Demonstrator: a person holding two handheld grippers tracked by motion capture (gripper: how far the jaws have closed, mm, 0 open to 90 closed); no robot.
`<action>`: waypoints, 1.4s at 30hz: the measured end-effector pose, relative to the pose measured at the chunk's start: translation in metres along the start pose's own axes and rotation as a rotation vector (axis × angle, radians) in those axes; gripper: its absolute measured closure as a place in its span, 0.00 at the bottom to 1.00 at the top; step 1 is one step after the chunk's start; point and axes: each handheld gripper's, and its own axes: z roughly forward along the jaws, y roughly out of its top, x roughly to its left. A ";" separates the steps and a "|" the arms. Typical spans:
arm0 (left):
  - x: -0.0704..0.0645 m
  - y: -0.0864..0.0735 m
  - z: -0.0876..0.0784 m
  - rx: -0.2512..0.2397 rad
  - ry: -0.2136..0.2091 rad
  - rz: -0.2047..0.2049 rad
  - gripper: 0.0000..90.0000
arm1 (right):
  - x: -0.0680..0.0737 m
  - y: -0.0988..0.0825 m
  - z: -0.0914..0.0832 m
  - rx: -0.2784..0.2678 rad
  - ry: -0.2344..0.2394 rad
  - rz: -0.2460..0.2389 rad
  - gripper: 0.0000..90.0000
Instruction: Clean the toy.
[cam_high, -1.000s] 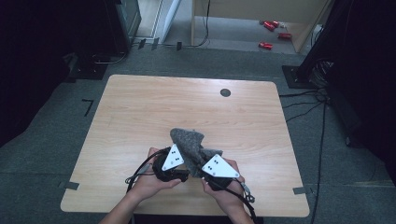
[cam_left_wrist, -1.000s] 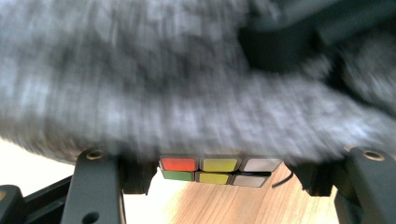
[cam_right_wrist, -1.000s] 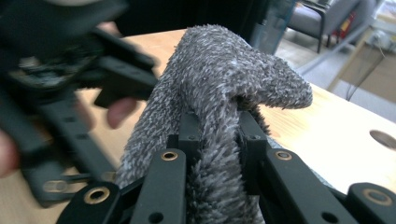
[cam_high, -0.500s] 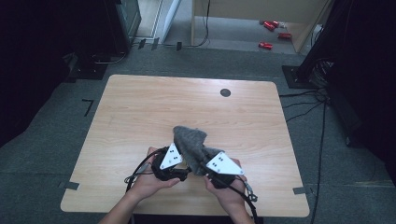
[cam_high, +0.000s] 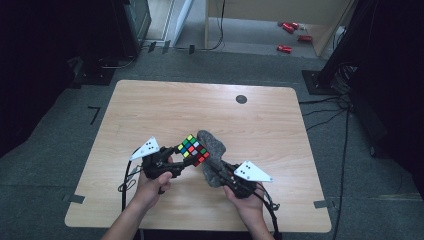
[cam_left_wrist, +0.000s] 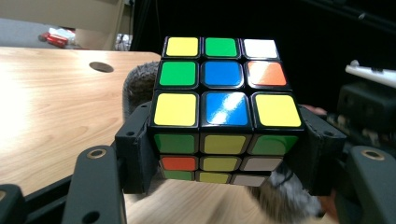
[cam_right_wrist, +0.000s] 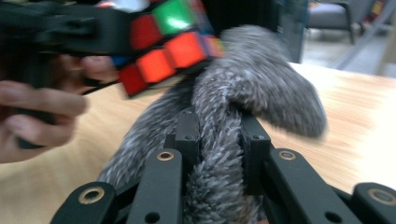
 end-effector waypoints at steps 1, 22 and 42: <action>0.000 0.000 0.000 0.000 0.000 0.000 0.39 | 0.000 0.000 0.000 0.000 0.000 0.000 0.83; -0.007 -0.004 0.008 0.032 -0.022 -0.001 0.39 | 0.029 -0.008 0.012 0.037 0.018 -0.188 0.81; 0.003 0.000 -0.001 0.023 0.035 0.014 0.39 | -0.040 -0.018 -0.003 0.198 -0.360 -0.065 0.78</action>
